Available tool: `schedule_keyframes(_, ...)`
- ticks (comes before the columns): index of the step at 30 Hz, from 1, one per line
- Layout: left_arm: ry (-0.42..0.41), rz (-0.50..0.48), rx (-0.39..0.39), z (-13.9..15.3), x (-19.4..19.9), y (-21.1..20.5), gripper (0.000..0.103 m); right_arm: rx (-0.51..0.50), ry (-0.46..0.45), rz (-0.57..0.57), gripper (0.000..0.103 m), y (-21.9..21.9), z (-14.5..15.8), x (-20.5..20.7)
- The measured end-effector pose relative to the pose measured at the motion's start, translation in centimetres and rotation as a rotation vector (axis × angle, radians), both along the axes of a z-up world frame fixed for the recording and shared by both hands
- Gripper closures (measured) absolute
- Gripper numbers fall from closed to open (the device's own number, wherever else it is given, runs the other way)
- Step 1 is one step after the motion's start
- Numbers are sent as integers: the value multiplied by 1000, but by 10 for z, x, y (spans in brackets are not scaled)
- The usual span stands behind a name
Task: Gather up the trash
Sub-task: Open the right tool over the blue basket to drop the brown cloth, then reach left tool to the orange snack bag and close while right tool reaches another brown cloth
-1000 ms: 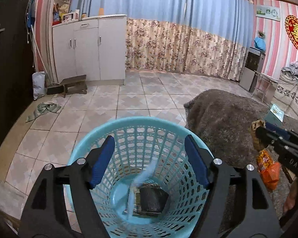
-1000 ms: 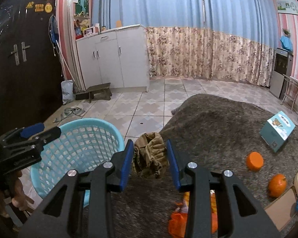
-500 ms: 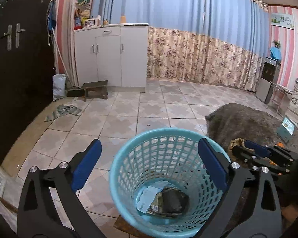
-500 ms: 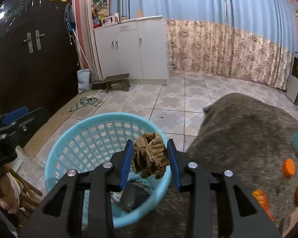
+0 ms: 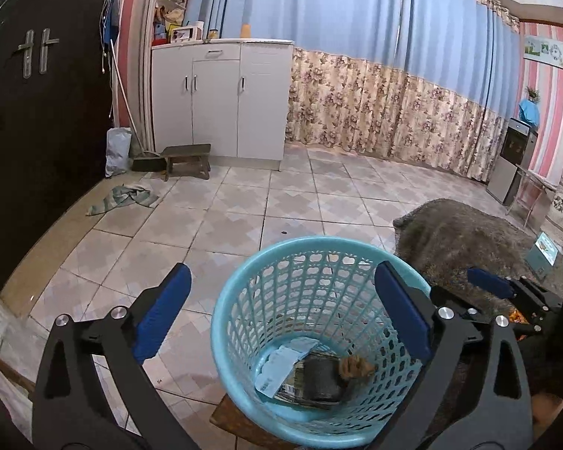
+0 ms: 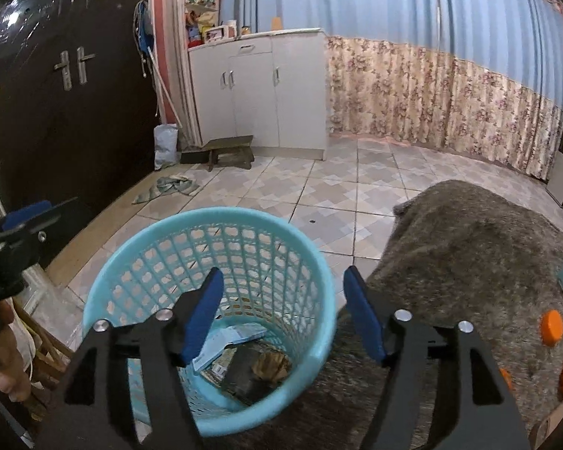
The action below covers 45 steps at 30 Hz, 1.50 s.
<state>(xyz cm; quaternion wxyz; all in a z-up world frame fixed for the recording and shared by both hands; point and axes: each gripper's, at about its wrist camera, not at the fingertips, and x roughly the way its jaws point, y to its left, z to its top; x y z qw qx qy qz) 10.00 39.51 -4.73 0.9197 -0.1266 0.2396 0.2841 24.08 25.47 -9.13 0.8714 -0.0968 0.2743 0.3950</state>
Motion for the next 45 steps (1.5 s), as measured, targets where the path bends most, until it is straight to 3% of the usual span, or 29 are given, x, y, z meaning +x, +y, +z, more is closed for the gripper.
schedule_keyframes(11, -21, -27, 15, 18, 4, -37, 6, 61, -65, -140, 14, -78, 36, 15)
schedule_keyframes(21, -42, -81, 13, 27, -1, -98, 6, 46, -104, -279, 12, -194, 59, 10)
schedule_keyframes(27, -14, -142, 2, 20, 6, -140, 6, 21, -139, -398, 12, -271, 67, 3)
schedule_keyframes(38, 18, -237, -32, 3, 25, -204, 6, -84, -147, -590, 12, -377, 39, -12)
schedule_keyframes(45, 55, -270, -40, -12, 34, -230, 6, -102, -53, -654, 12, -422, -3, -21)
